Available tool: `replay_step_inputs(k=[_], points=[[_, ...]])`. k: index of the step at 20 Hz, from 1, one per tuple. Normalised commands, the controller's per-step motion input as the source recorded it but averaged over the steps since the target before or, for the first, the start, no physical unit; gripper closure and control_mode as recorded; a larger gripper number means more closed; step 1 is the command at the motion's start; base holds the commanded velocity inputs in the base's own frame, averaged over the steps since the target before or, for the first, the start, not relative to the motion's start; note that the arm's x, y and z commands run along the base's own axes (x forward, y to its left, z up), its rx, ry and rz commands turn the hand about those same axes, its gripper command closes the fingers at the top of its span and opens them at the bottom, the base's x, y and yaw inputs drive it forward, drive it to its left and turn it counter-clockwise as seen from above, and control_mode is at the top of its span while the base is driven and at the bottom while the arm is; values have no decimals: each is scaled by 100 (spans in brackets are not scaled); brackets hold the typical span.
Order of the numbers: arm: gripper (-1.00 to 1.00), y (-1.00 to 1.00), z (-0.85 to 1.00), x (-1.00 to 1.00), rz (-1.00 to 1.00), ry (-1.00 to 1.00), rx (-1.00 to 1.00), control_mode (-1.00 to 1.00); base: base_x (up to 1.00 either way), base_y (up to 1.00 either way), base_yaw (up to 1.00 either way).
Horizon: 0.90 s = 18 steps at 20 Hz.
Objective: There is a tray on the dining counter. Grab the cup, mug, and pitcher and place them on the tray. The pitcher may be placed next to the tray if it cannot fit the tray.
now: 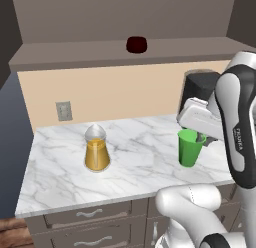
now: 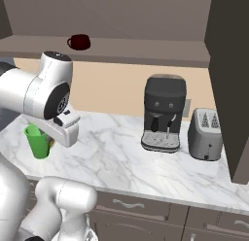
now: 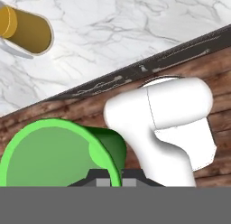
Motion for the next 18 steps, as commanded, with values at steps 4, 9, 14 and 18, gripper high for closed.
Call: replay_step_inputs(k=[4, 9, 14, 18], points=[[100, 0, 0, 0, 0, 2, 0, -100, 0, 0, 0], [100, 0, 0, 0, 0, 0, 0, -100, 0, 0, 0], [100, -7, -1, 0, 7, 0, -5, -100, 0, 0, 0], [100, -4, -11, 0, 8, 2, -15, -100, 0, 0, 0]])
